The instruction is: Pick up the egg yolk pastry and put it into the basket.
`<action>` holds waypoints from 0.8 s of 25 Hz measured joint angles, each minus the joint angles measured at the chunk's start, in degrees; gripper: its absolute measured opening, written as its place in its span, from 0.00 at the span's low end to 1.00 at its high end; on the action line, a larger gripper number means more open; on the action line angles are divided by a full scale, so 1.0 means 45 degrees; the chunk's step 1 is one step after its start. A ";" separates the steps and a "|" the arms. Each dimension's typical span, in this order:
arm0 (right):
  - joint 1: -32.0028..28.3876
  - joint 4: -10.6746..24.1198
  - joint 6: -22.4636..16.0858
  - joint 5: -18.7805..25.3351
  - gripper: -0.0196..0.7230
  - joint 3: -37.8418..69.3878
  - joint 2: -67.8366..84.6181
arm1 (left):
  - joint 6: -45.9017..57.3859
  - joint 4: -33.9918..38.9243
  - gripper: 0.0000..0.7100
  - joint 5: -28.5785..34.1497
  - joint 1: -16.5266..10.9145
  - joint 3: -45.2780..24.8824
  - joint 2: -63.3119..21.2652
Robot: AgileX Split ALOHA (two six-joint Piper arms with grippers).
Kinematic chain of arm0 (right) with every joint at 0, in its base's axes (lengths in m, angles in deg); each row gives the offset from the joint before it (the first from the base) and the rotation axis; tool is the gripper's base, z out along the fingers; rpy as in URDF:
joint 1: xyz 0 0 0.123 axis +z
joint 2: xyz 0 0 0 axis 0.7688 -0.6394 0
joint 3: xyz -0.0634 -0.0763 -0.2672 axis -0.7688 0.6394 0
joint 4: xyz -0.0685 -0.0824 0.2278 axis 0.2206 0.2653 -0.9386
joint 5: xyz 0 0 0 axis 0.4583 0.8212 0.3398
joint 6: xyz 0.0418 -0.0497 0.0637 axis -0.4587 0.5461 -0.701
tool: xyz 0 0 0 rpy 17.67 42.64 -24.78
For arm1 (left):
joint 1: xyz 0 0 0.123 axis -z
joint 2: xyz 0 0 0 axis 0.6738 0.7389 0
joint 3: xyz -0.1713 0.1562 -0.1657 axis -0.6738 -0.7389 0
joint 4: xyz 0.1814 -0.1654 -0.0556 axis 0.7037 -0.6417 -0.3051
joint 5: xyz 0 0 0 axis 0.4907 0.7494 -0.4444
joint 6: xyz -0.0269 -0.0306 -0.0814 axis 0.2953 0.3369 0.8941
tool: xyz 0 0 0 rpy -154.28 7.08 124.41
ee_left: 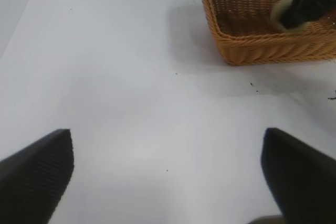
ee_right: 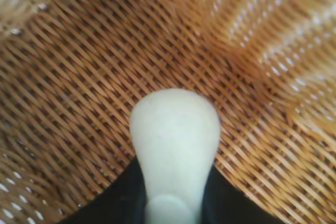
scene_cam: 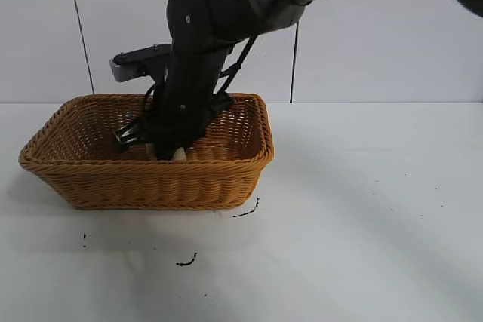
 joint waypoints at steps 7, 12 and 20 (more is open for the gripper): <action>0.0000 0.0044 0.0000 0.1653 0.78 -0.1831 0.0504 | 0.0000 0.0000 0.98 0.0000 0.0000 0.0000 0.0000; -0.0028 0.0129 -0.0261 0.3637 0.78 -0.4443 0.0884 | 0.0000 0.0000 0.98 0.0000 0.0000 0.0000 0.0000; -0.1244 0.0144 -0.0894 0.4805 0.78 -0.5617 0.0990 | 0.0000 0.0000 0.98 0.0000 0.0000 0.0000 0.0000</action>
